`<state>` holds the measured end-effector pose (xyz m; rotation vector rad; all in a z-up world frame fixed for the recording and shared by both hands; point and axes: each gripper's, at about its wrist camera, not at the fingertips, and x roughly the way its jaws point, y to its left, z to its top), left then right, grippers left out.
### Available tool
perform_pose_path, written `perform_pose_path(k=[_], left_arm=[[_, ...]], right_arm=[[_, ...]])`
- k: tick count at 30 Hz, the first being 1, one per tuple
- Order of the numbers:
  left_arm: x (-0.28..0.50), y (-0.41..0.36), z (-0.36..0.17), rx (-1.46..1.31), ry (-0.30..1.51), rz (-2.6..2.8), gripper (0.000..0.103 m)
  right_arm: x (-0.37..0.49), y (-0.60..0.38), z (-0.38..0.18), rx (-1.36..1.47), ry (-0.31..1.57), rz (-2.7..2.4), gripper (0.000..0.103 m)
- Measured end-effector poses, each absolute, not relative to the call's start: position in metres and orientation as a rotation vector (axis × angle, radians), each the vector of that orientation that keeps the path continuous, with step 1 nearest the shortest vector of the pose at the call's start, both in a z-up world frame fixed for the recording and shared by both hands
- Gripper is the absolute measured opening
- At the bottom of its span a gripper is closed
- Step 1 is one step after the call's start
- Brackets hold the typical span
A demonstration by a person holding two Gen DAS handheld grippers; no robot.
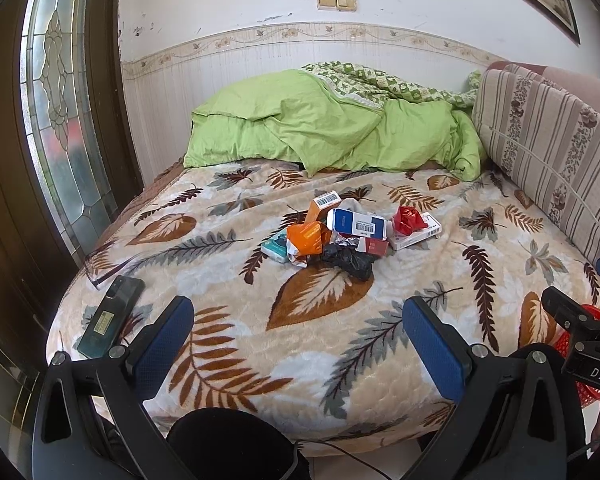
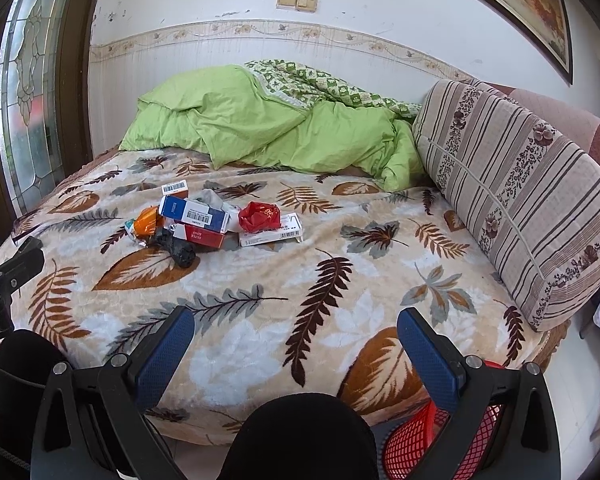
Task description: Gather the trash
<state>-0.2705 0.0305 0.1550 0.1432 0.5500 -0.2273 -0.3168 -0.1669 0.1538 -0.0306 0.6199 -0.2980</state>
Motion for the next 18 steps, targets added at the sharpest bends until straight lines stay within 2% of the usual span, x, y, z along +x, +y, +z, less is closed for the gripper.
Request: perform_pose_path(k=[18], left_arm=[[-0.27,0.0319,0.1534,0.139,0.56,-0.232,0.103]], right_arm=[[-0.3123,-0.1674,0.1485,-0.022,0.638,-0.291,0.102]])
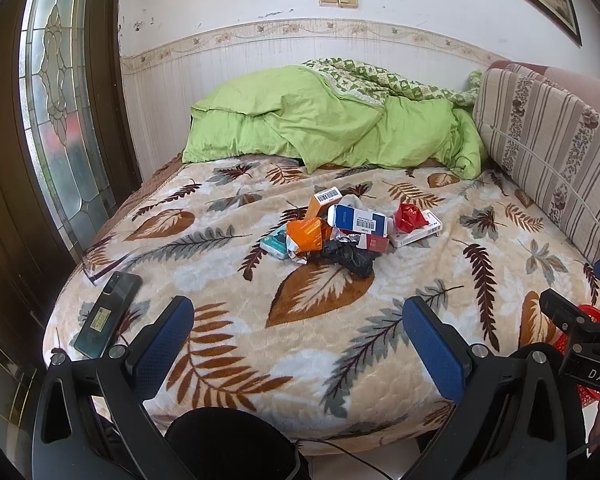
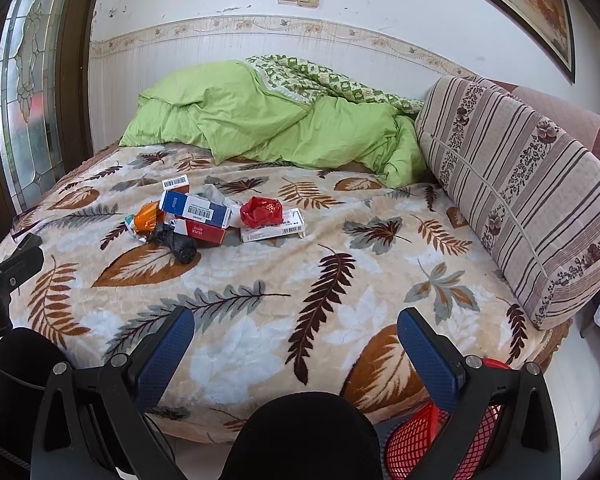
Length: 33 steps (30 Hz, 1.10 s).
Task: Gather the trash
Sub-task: 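Grasp the orange snack bag with the left tool while the right tool grasps the red plastic bag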
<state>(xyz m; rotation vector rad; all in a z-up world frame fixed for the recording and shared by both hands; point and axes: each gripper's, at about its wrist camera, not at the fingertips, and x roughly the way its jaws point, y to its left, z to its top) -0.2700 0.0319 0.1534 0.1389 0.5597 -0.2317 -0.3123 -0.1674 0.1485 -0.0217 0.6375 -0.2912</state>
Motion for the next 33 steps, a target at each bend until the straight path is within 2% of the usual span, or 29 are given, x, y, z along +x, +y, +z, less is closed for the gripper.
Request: perform_pose_path(k=[7,10,12,15,21,33], left_arm=[[-0.242,0.055,0.142,0.021,0.667,-0.231,0.103],[-0.225,0.066,0.139,-0.032,0.709,-0.235,0.103],[-0.213,0.069,0.136,-0.063,0.738,-0.247,0.103],[-0.192,0.069,0.132,-0.092,0.776,-0.276,0.101],[-0.13,0.049,0.114,-0.082,0.847,-0.29,0.082],[-0.013,0.012,0.063,-0.167,0.952,-0.274,0.082]], right_arm=[[-0.304,-0.173,0.141,0.045,0.664,-0.222,0.099],[-0.296,-0.176,0.136,0.078,0.685,-0.169,0.088],[-0.29,-0.177,0.131,0.115,0.703,-0.123,0.077],[-0.278,-0.181,0.123,0.164,0.735,-0.081,0.07],[-0.26,-0.19,0.114,0.205,0.755,-0.059,0.07],[-0.205,-0.227,0.103,0.361,0.813,-0.019,0.07]])
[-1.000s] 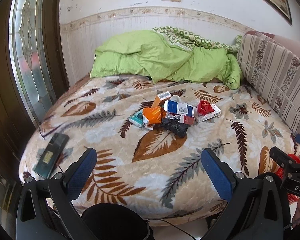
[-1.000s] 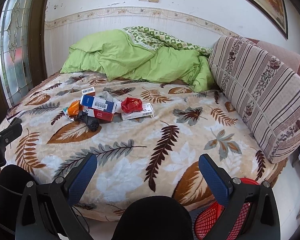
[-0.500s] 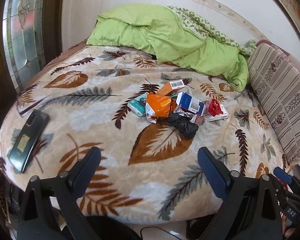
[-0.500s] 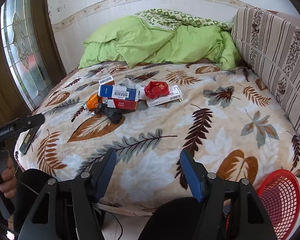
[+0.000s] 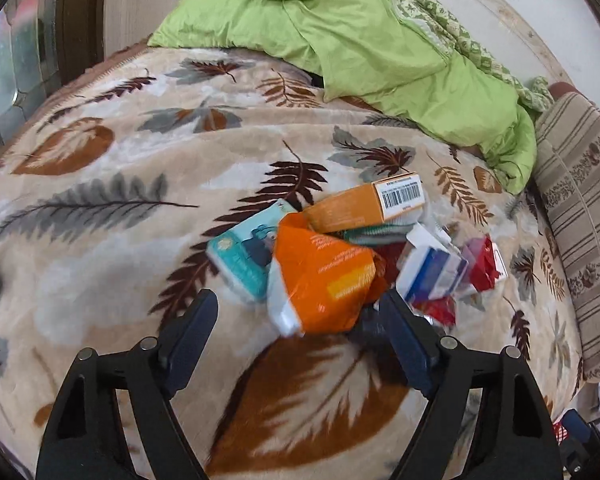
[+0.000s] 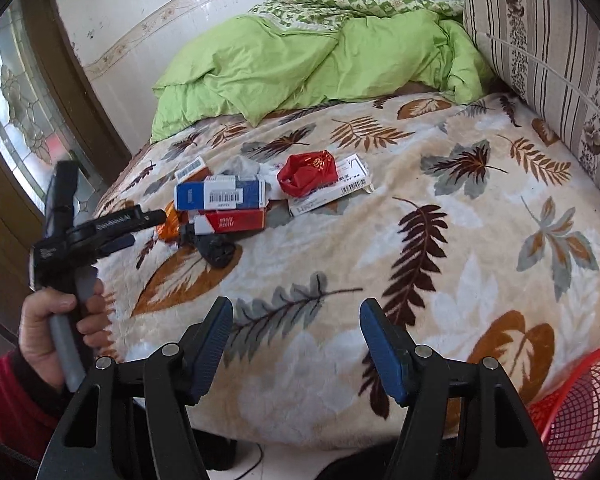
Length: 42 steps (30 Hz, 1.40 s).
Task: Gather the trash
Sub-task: 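Grasp the orange snack bag with the left tool while the right tool grasps the red plastic bag, then carry both bags to the red wastebasket and open both tools to drop them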
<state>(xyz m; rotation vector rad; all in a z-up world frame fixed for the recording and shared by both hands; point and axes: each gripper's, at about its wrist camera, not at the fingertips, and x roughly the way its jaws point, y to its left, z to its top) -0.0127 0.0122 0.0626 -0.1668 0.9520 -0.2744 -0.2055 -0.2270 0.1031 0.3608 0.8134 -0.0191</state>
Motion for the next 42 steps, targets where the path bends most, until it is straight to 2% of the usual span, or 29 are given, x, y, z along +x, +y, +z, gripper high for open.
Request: perform_pose_path(k=[2,3,5,16,23,25,27,32,42], left_arm=[[-0.004,0.006,0.053,-0.179,0.958,-0.298,0.081],[-0.002,0.004,0.05,-0.166,0.946,-0.295,0.071],[-0.001,-0.001,0.043,-0.14,0.953,-0.314,0.058],[-0.025,0.005,0.066,-0.087,0.832,-0.35,0.056],[-0.031,0.005,0.074,-0.021,0.774,-0.348,0.056],[-0.033,0.005,0.075,-0.006,0.768,-0.354,0.056],[-0.035,0.006,0.077,-0.001,0.757,-0.357,0.056],[-0.042,0.007,0.082,-0.006,0.741,-0.358,0.056],[-0.068,0.008,0.094,0.0,0.7,-0.35,0.056]], right_arm=[[-0.189,-0.235,0.101,0.416,0.825,-0.011,0.07],[-0.177,-0.238,0.099,0.447,0.834,-0.005,0.07],[-0.159,-0.243,0.098,0.489,0.839,0.006,0.07],[-0.055,-0.271,0.071,0.743,0.799,-0.074,0.07],[-0.024,-0.275,0.038,0.766,0.837,-0.136,0.069],[-0.025,-0.276,0.035,0.752,0.836,-0.142,0.058],[-0.029,-0.274,0.039,0.723,0.82,-0.131,0.041],[-0.049,-0.264,0.056,0.606,0.771,-0.133,0.036],[-0.098,-0.23,0.083,0.458,0.715,-0.072,0.036]])
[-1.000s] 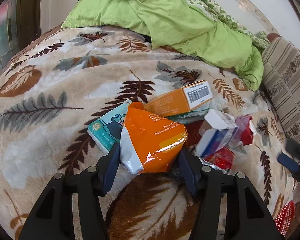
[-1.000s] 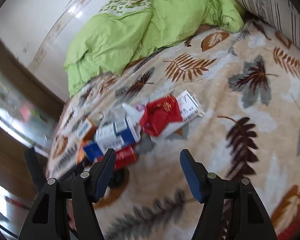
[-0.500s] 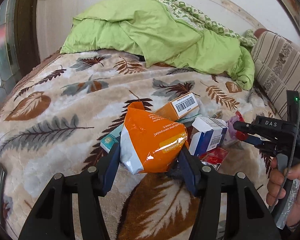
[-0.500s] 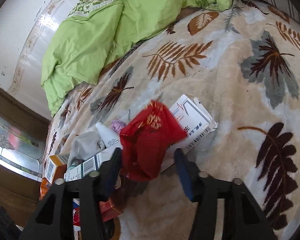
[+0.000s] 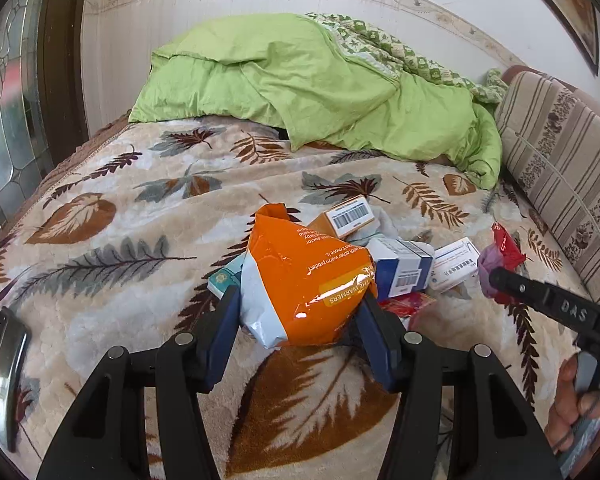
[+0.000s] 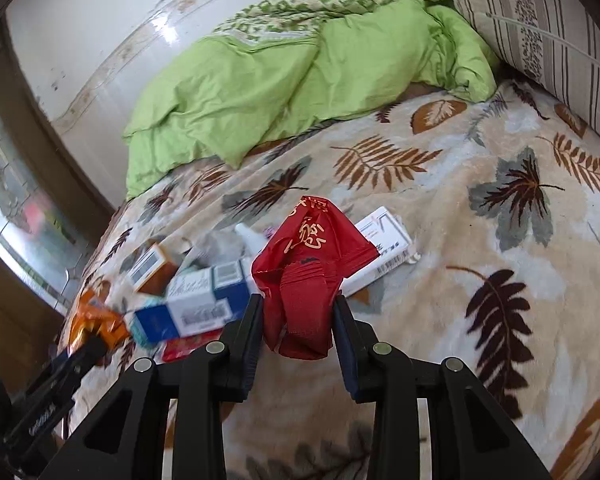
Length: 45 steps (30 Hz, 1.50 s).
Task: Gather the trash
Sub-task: 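Carry both bags to the red wastebasket and open both tools to drop them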
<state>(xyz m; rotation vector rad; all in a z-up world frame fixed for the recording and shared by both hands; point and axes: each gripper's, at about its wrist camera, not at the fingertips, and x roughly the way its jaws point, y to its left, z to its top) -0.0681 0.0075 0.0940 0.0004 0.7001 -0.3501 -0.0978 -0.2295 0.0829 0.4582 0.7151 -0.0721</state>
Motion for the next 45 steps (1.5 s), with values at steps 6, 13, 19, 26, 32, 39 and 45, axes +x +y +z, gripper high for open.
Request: perform_pose_path(k=[6,13,19,26,32,39,45], left_arm=[[-0.087,-0.002,0.101,0.042,0.664,-0.364,0.056],[-0.113,-0.015,0.106,0.056,0.653,-0.414,0.056],[-0.148,-0.034,0.113,0.022,0.688,-0.538,0.056],[-0.2,-0.091,0.129,0.076,0.691,-0.757,0.056],[-0.245,-0.166,0.148,0.159,0.696,-0.991,0.056],[-0.303,-0.266,0.131,0.287,0.798,-1.238,0.057],[-0.331,-0.308,0.116,0.373,0.855,-1.318,0.066]], right_arm=[[-0.131,-0.217,0.087,0.444,0.706,-0.044,0.036],[-0.165,-0.22,0.092,0.463,0.697,-0.046,0.036],[-0.214,-0.236,0.11,0.534,0.682,-0.031,0.036],[-0.307,-0.292,0.131,0.591,0.628,-0.119,0.036],[-0.397,-0.364,0.137,0.655,0.567,-0.316,0.036],[-0.476,-0.43,0.125,0.753,0.546,-0.484,0.036],[-0.496,-0.449,0.114,0.782,0.564,-0.537,0.053]])
